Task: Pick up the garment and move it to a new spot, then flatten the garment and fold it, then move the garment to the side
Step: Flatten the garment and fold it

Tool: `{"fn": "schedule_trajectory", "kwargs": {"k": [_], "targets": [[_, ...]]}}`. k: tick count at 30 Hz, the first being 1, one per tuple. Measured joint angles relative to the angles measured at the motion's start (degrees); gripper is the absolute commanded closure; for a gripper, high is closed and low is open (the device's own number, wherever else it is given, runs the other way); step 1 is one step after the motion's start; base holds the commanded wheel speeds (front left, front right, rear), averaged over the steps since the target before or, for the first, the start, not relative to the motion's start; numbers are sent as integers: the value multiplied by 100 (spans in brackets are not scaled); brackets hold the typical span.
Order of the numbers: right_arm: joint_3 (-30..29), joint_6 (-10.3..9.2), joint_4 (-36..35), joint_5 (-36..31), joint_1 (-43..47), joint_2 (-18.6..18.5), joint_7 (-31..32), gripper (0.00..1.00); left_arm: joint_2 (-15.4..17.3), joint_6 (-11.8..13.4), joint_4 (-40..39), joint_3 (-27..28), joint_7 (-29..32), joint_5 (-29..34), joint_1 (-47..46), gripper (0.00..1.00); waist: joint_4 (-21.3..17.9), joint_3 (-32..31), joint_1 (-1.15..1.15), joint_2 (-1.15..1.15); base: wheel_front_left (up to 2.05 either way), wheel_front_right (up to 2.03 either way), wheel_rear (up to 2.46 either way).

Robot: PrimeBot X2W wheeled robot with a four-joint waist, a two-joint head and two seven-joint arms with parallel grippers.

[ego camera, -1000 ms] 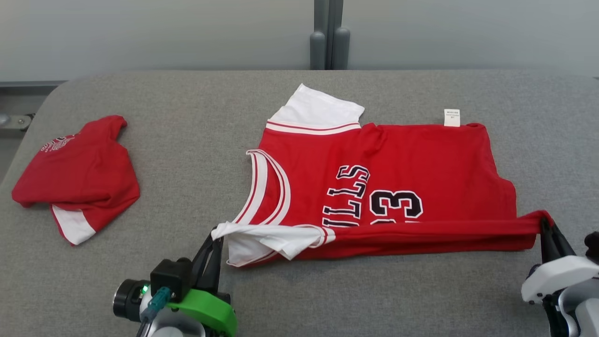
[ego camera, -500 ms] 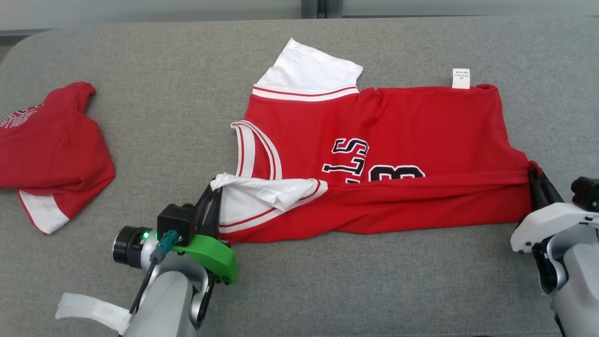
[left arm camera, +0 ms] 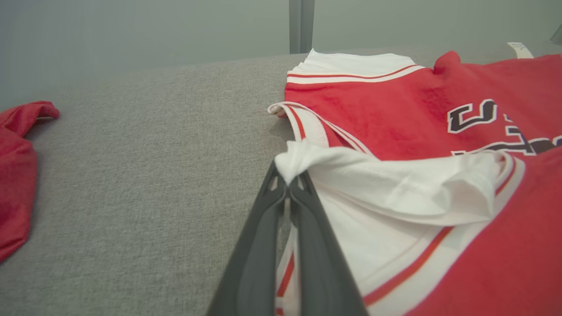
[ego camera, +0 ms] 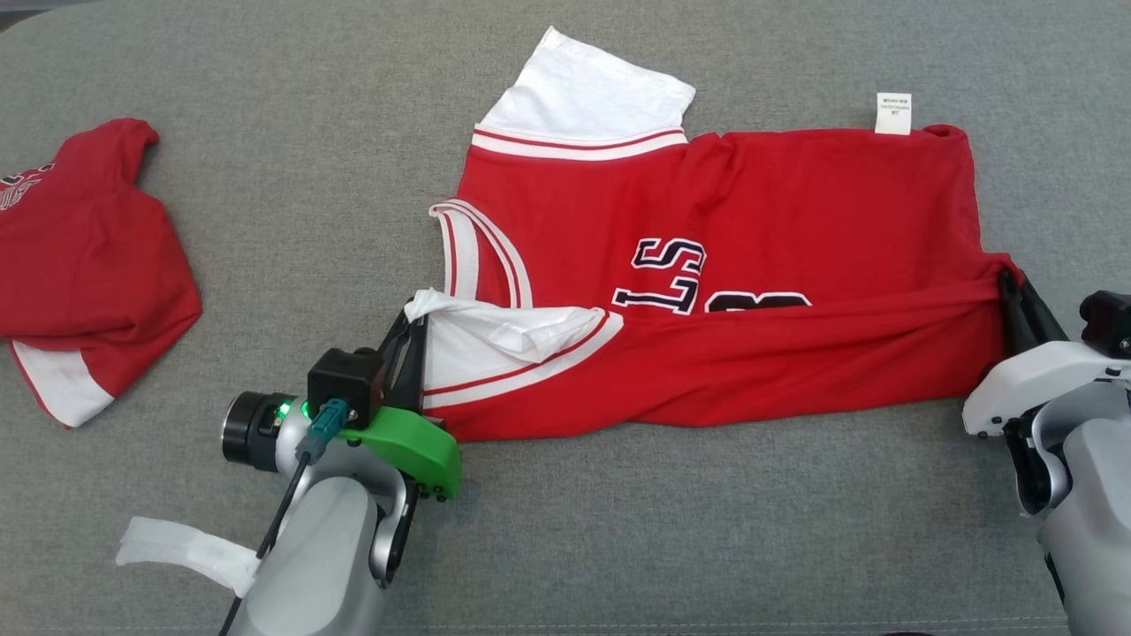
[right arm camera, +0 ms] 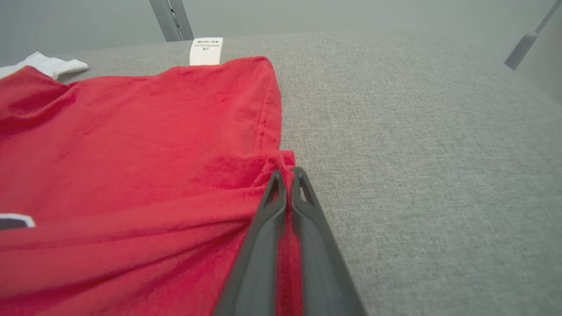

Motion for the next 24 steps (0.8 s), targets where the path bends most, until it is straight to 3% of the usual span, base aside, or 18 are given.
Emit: {"fn": "schedule_trajectory", "kwargs": {"k": [1, 2, 3, 4, 5, 13, 17, 24], "targets": [[-12, 0, -11, -9, -20, 4, 0, 55, 0, 15, 0, -15, 0, -7, -1, 100, 8, 10, 0, 0, 0, 0, 0], [-42, 0, -32, -24, -33, 12, 0, 0, 0, 22, 0, -27, 0, -20, -2, 100, 15, 17, 0, 0, 0, 0, 0], [-96, 1, -45, -18, -36, 31, -3, 0, 1, 42, -15, -36, 0, -26, -3, 71, 20, 23, 0, 0, 0, 0, 0], [-148, 0, -47, 9, -35, 48, -3, 0, 1, 68, -58, -41, 0, -37, -3, 27, 26, 25, 0, 0, 0, 0, 0], [-194, 0, -67, 15, -29, 56, -2, 0, 1, 97, -108, -43, 0, -44, -2, 0, 31, 19, 0, 0, 0, 0, 0], [-590, 0, -1053, 82, 686, 216, -4, 0, 2, 322, -786, 287, 0, -93, 569, 0, 20, -104, 0, 0, 0, 0, 0], [-442, 0, -1035, 185, 1183, 267, -4, 0, 2, 330, -884, 336, 0, -145, 1063, 0, 0, -206, 0, 0, 0, 0, 0], [-398, -1, -812, 238, 1258, 232, -4, 0, 1, 316, -920, 255, 0, -155, 1228, 0, 23, -209, 0, 0, 0, 0, 0]]}}
